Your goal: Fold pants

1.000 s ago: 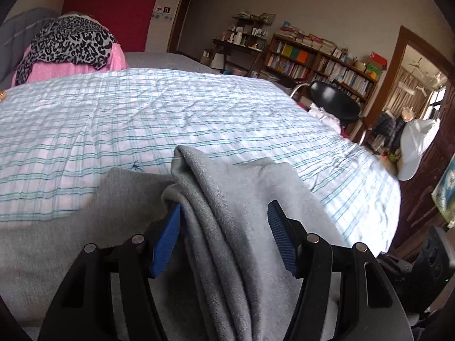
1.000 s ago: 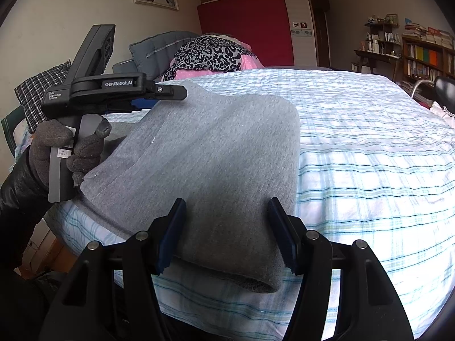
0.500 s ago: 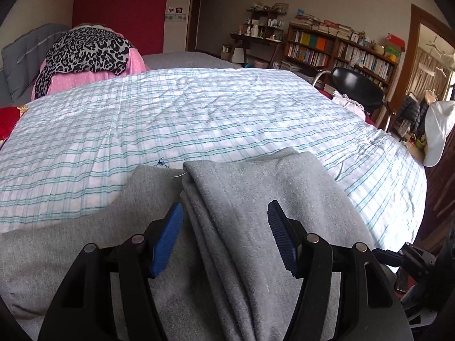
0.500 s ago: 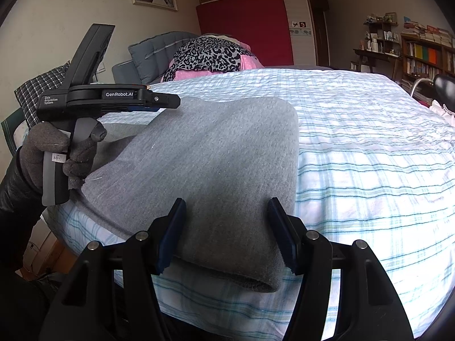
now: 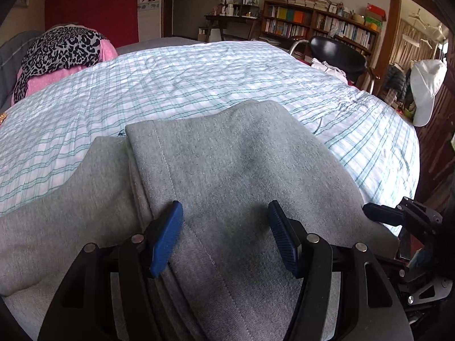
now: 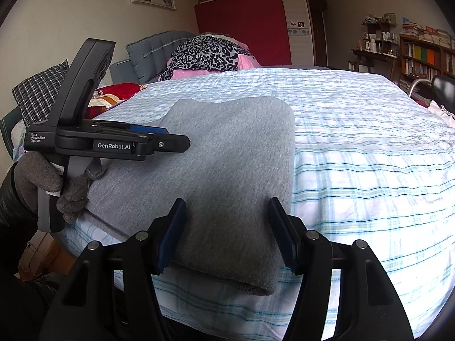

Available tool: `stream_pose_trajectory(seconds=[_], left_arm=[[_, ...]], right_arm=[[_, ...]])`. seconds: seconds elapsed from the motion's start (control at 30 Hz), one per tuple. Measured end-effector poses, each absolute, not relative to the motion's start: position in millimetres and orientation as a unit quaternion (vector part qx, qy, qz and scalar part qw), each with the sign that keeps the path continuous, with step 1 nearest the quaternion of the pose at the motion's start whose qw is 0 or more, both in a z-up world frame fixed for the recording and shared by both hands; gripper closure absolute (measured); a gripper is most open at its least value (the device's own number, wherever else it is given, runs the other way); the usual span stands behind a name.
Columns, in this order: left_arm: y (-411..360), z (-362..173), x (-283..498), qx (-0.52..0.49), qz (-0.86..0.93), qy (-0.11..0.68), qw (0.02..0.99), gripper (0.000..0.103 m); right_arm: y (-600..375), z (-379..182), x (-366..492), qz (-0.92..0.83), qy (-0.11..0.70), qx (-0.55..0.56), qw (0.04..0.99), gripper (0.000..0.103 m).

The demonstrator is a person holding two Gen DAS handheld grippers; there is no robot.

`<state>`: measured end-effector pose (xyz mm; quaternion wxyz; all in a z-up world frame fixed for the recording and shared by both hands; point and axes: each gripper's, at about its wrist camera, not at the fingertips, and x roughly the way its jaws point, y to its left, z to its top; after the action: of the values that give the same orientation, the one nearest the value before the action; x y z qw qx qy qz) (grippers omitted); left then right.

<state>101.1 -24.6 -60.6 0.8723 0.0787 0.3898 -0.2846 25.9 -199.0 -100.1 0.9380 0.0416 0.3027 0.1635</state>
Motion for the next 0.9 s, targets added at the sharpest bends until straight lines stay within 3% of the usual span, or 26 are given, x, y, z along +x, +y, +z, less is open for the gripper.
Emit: stream_pose_trajectory(seconds=[0.27,0.6,0.9], left_arm=[[-16.9,-60.1,94.7,0.066,-0.284,0.382,0.877,0.041],[-18.0,-23.1,81.6,0.045,-0.285,0.369,0.884,0.038],[-61.4,-17.1,89.1,0.048,-0.326,0.403,0.854,0.027]], right_arm=[[-198.3,-95.7,27.1,0.163,0.305,0.049,0.937,0.041],[-229.3,-101.1,37.7,0.148,0.331,0.145,0.92,0.041],[-233.6,-105.7,37.4,0.165,0.335,0.162,0.913,0.042]])
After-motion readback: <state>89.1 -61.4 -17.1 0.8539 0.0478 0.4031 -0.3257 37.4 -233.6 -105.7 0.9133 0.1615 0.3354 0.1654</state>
